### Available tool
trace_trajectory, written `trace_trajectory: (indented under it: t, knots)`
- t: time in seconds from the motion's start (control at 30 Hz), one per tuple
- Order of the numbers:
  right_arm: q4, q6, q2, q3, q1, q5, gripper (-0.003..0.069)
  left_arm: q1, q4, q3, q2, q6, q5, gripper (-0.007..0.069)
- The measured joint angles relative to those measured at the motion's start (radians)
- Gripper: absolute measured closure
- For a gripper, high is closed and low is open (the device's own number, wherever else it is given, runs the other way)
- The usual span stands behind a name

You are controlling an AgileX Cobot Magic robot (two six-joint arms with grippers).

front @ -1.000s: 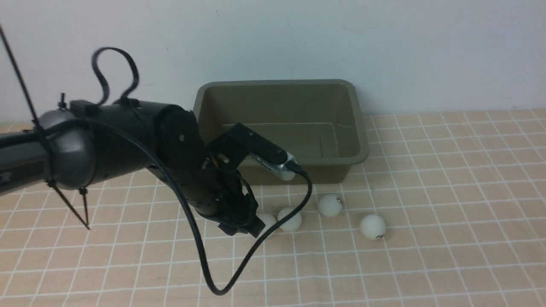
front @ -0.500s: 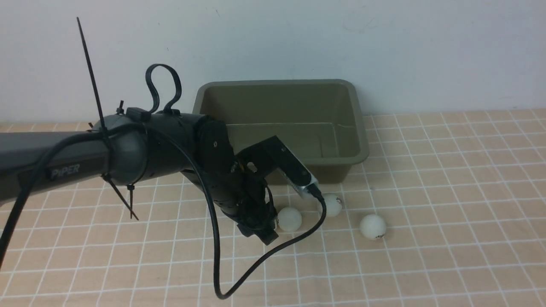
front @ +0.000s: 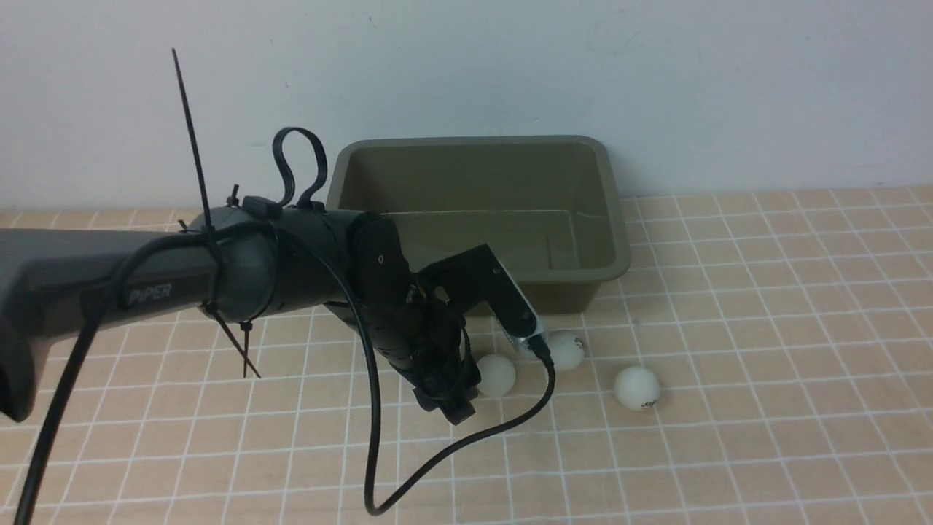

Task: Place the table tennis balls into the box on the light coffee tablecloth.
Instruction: 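Reach for and grasp a ping pong ball on the table beside the basket, then drop the ball into the bin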

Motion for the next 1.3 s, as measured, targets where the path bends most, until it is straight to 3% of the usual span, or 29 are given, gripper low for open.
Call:
trace_trajectory:
  t: [0.13, 0.27, 0.4, 0.6, 0.77, 0.97, 1.17, 1.27, 1.3]
  knots:
    - [0.000, 0.000, 0.000, 0.000, 0.000, 0.000, 0.0677, 0.000, 0.021, 0.000, 0.023, 0.000, 0.002, 0.0232]
    - [0.000, 0.000, 0.000, 0.000, 0.000, 0.001, 0.0677, 0.000, 0.074, 0.000, 0.018, -0.004, 0.047, 0.0309]
    - [0.000, 0.000, 0.000, 0.000, 0.000, 0.002, 0.0677, 0.000, 0.088, 0.000, -0.029, -0.018, 0.092, 0.0306]
    - [0.000, 0.000, 0.000, 0.000, 0.000, 0.002, 0.0677, 0.000, 0.015, -0.006, -0.196, 0.026, 0.098, 0.0306]
    - [0.000, 0.000, 0.000, 0.000, 0.000, 0.002, 0.0677, 0.003, -0.038, -0.099, -0.186, 0.071, 0.091, 0.0306]
    - [0.000, 0.000, 0.000, 0.000, 0.000, 0.004, 0.0677, 0.101, -0.046, -0.362, -0.014, -0.133, 0.140, 0.0306]
    - [0.000, 0.000, 0.000, 0.000, 0.000, 0.009, 0.0677, 0.189, -0.034, -0.596, 0.126, -0.206, 0.238, 0.0306]
    - [0.000, 0.000, 0.000, 0.000, 0.000, 0.009, 0.0677, 0.211, -0.026, -0.713, 0.196, -0.241, 0.330, 0.0253]
    - [0.000, 0.000, 0.000, 0.000, 0.000, 0.010, 0.0677, 0.215, -0.018, -0.763, 0.223, -0.269, 0.390, 0.0200]
